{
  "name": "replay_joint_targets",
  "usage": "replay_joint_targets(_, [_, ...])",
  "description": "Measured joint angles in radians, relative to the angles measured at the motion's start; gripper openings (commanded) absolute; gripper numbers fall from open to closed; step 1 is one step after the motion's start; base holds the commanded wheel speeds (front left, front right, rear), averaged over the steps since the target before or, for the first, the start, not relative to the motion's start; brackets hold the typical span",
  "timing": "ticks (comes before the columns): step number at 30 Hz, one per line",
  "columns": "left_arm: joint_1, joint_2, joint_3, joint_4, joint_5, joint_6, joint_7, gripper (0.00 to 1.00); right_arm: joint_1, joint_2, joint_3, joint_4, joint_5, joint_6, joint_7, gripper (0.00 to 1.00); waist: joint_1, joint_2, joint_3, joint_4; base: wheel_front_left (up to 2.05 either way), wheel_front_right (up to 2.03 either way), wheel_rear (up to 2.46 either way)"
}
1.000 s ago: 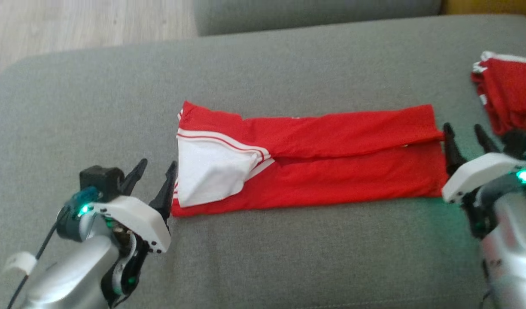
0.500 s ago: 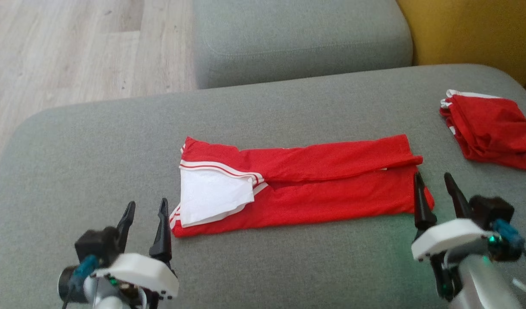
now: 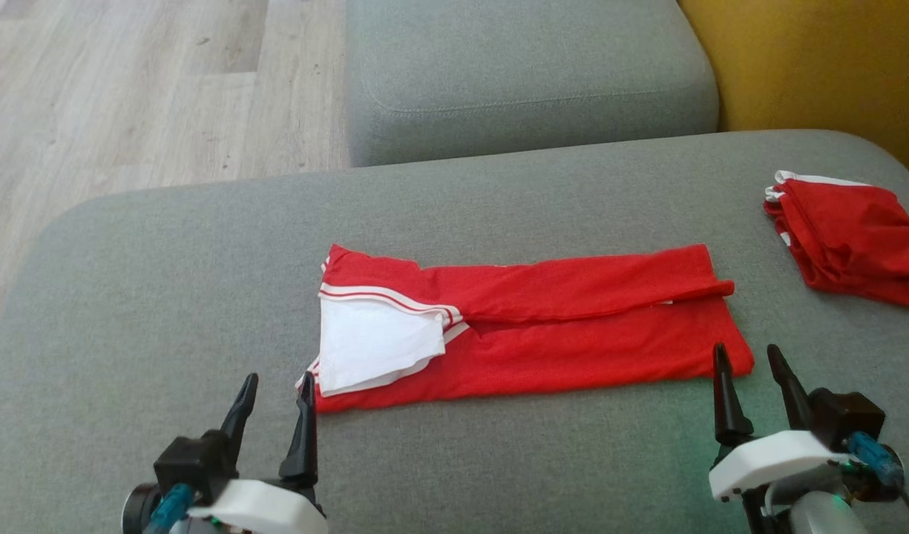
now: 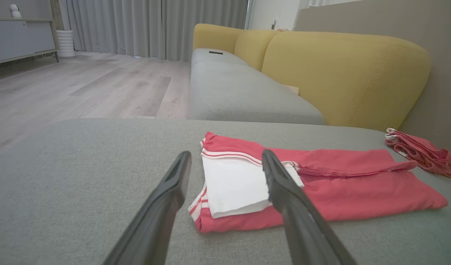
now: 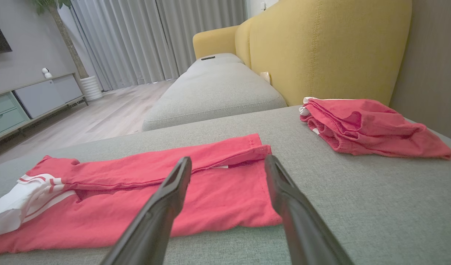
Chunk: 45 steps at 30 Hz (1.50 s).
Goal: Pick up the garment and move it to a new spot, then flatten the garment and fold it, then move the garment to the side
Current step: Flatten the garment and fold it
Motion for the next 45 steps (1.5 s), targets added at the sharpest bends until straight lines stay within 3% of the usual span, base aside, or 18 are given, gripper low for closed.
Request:
replay_joint_targets(13, [0.014, -0.075, 0.090, 0.014, 0.103, -0.091, 0.000, 1.00, -0.009, 0.005, -0.041, 0.009, -0.008, 0.000, 0.000, 1.00, 0.0000, 0.0000, 0.032, 0.002, 0.00, 0.00, 0.00])
replay_joint_targets(20, [0.007, -0.098, 0.097, -0.004, 0.151, -0.126, 0.000, 1.00, -0.182, -0.001, -0.108, 0.152, 0.011, 0.000, 0.065, 1.00, 0.0000, 0.0000, 0.081, 0.015, 0.00, 0.00, 0.00])
replay_joint_targets(29, [-0.045, -0.120, 0.093, -0.012, 0.170, -0.147, 0.000, 1.00, -0.398, -0.100, -0.226, 0.358, -0.009, 0.000, 0.231, 1.00, 0.0000, -0.0001, 0.163, 0.040, 0.00, 0.00, 0.00])
replay_joint_targets(45, [-0.109, -0.127, 0.100, -0.018, 0.196, -0.160, 0.000, 1.00, -0.523, -0.120, -0.258, 0.597, -0.058, 0.000, 0.216, 1.00, 0.0000, -0.0001, 0.242, 0.072, 0.00, 0.00, 0.00])
